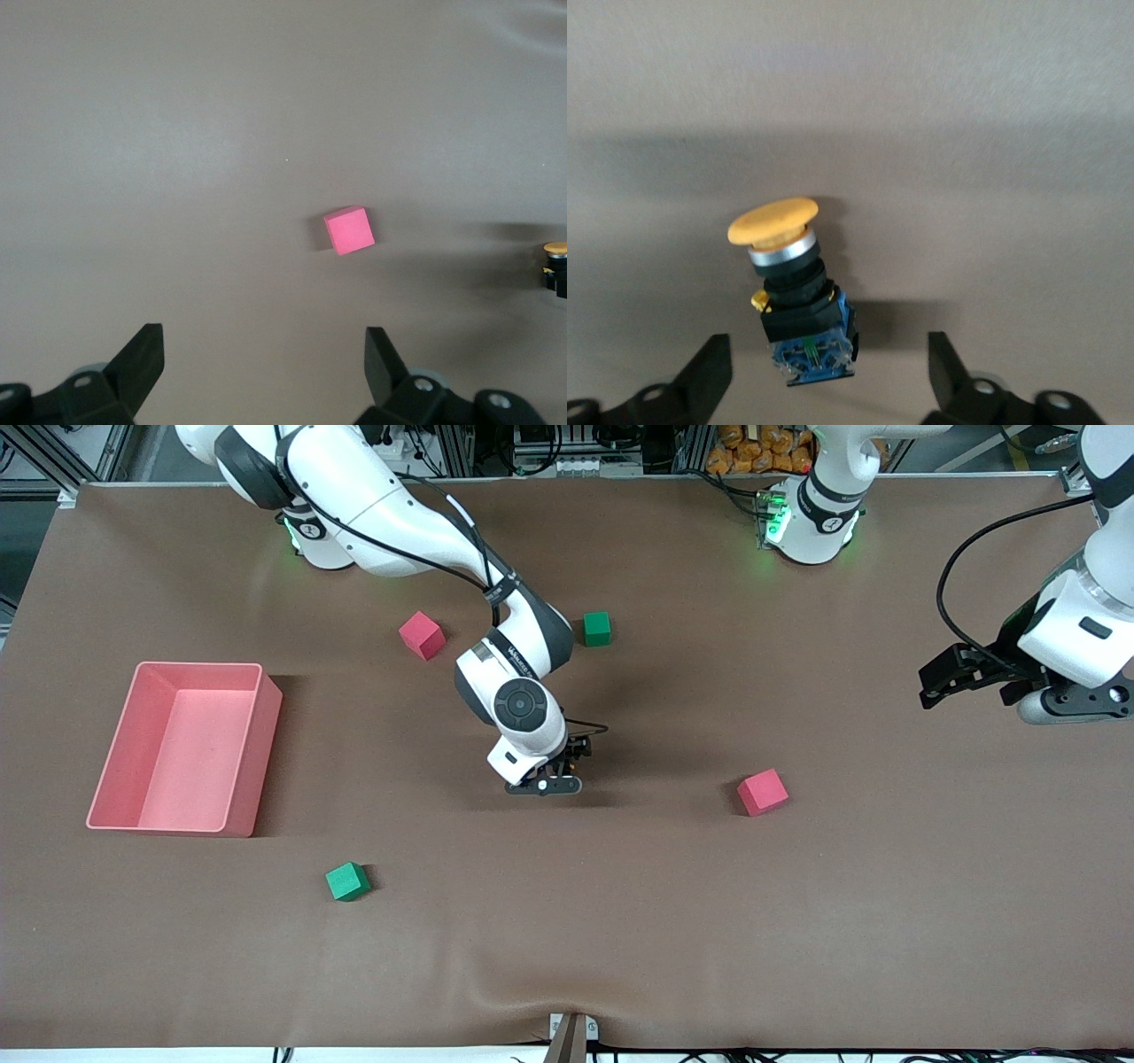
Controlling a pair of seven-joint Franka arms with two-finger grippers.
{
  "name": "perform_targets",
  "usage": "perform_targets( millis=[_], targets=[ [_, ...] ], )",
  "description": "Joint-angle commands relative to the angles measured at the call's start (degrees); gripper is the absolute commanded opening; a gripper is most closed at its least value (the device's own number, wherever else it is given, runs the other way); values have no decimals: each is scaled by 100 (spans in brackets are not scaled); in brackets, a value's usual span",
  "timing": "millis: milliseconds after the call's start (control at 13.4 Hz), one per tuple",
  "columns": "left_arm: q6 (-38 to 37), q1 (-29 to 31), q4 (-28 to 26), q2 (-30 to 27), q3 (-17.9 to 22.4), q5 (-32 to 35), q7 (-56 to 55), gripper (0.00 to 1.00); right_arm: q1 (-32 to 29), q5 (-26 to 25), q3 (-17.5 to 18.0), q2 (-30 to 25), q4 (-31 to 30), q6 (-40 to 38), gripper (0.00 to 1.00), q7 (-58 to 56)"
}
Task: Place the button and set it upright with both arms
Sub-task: 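Lower the button onto the table and open the right gripper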
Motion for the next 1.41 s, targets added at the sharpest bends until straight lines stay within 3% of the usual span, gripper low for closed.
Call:
perform_targets(
  millis=[0, 298, 595, 968, 1340],
  targets=[
    [22, -4, 39, 15, 3, -32, 47, 100, -108, 90, -42, -343, 87, -365, 100, 61],
    [5, 31, 21, 6, 3, -41, 38, 100, -608, 91, -42, -1037, 61, -805, 100, -87],
    [-4, 75, 21, -3, 3, -41, 29, 100, -1337, 91, -51, -1653, 0, -1306, 100, -1000],
    [5, -3, 13, 15, 3, -50, 12, 100, -2094, 38, -51, -2391, -527, -1316, 100, -1783],
    [22, -355, 21, 427, -23, -50, -6, 100, -2735, -235, -51, -3313, -1404, -1307, 100, -2590]
  ],
)
